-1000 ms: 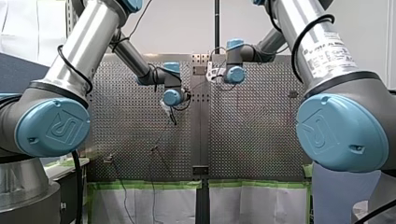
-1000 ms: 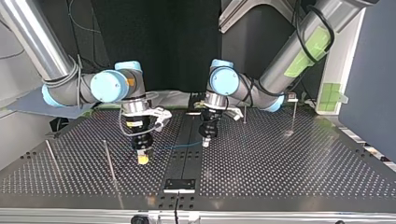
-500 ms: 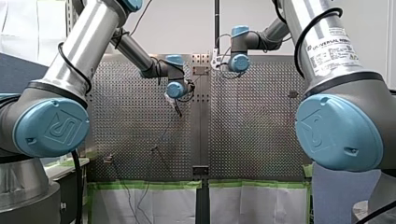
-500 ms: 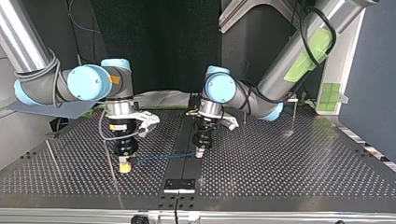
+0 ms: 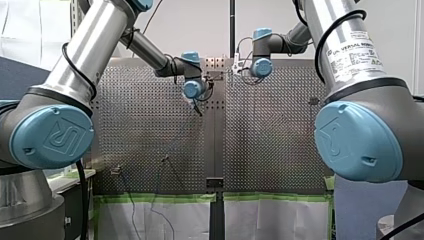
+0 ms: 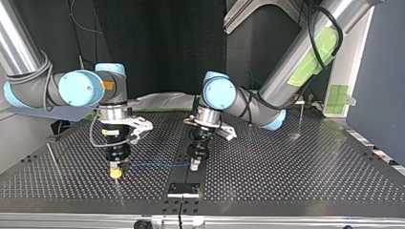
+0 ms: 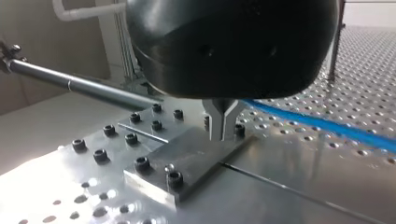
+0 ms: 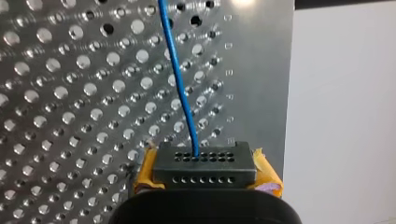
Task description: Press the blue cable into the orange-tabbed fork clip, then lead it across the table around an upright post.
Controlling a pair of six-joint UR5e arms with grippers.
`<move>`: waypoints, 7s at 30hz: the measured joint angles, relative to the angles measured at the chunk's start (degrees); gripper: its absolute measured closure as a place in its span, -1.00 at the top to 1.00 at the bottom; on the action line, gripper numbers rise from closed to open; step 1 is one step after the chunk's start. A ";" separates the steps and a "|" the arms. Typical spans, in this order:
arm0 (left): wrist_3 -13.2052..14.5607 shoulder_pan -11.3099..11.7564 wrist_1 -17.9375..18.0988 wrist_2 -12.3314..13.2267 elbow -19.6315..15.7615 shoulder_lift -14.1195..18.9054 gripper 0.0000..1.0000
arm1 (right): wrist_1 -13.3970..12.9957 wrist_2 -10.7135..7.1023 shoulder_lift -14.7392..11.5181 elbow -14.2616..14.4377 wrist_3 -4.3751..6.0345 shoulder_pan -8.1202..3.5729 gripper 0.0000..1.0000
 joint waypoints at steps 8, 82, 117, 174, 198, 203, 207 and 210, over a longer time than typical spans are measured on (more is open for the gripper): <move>-0.09 -0.75 -0.56 0.01 1.26 -0.06 -0.94 | 0.00 -0.04 -0.67 -0.31 0.71 -1.26 -1.00; -5.23 -5.09 -4.32 1.61 10.80 -9.91 -0.81 | 2.82 -0.98 3.67 5.24 3.95 -14.19 -1.00; 2.89 -6.02 -6.70 -1.32 10.79 -12.73 0.25 | -2.63 -1.43 11.59 11.01 2.11 -15.11 -1.00; 2.19 -5.55 -5.78 -3.25 10.79 -13.89 0.25 | -16.79 -0.72 27.43 15.58 2.27 -16.24 -1.00; 2.29 -5.50 -5.95 -3.15 10.79 -13.89 0.25 | -24.53 -0.93 41.59 14.72 3.51 -20.25 -1.00; 2.26 -5.80 -7.67 -3.21 10.79 -13.89 0.25 | -24.53 -0.96 43.01 14.70 3.52 -20.64 -1.00; 2.17 -6.32 -9.41 -3.24 10.80 -13.87 0.25 | -24.52 -0.96 43.22 14.70 3.52 -20.82 -1.00; 2.02 -6.66 -11.16 -3.23 10.80 -13.87 0.25 | -24.52 -0.97 43.27 14.71 3.52 -21.07 -1.00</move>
